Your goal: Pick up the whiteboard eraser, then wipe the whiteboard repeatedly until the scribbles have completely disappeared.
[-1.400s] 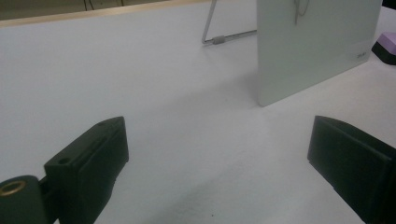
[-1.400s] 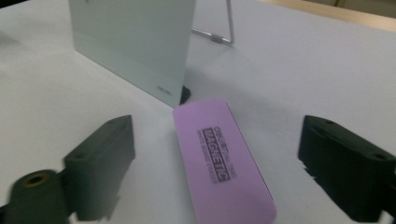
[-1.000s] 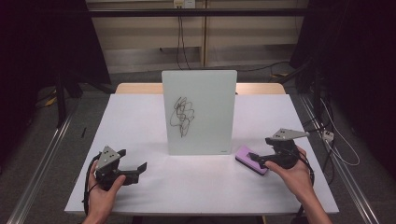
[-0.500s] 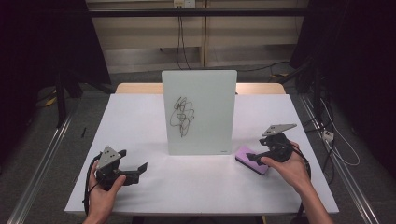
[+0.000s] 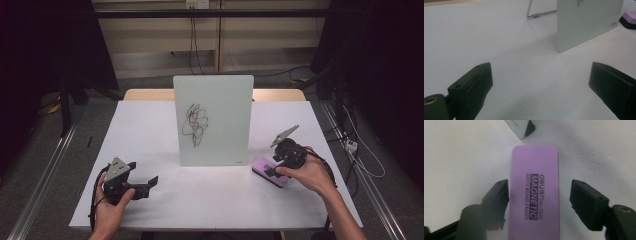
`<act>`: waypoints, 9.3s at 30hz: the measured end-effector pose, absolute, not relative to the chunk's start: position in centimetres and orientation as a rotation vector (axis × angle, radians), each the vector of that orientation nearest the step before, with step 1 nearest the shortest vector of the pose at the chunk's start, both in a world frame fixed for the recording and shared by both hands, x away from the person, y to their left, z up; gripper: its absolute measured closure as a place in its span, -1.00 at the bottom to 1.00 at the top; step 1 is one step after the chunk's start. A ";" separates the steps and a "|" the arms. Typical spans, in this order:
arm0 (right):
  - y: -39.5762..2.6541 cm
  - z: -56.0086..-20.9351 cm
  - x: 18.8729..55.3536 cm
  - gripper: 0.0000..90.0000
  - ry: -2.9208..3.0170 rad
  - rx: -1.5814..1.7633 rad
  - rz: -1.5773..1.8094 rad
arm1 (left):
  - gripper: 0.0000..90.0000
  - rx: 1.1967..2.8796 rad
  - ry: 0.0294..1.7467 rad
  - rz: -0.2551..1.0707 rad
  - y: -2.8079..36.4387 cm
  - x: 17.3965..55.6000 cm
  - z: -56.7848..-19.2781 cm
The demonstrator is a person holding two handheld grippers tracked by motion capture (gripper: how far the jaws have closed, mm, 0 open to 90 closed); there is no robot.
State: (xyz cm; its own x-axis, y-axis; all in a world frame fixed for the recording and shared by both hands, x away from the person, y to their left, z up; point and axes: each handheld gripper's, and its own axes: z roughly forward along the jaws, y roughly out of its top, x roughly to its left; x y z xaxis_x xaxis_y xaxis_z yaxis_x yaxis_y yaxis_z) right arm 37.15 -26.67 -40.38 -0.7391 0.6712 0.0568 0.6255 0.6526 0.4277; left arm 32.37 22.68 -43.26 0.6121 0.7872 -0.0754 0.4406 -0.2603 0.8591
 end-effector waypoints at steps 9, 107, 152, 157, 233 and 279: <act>-26.1 -41.4 37.9 -0.27 2.891 1.053 0.541 | -0.88 1.901 0.979 0.453 22.6 32.4 -43.3; -18.6 -38.1 32.3 -0.07 2.027 0.752 1.229 | -0.88 1.910 0.979 0.450 23.2 32.0 -43.4; -9.7 -36.1 37.6 -0.07 1.994 0.765 1.235 | -0.88 1.919 0.974 0.433 23.3 31.9 -43.4; -9.5 -36.2 37.7 -0.07 1.989 0.785 1.241 | -0.88 1.912 0.976 0.436 23.2 31.9 -43.4; -7.1 -35.8 38.1 -0.07 2.015 0.759 1.212 | -0.88 1.914 0.966 0.442 23.3 31.8 -43.3; -6.2 -31.9 40.0 -0.07 1.921 0.754 1.277 | -0.88 1.914 0.962 0.445 23.2 31.8 -43.2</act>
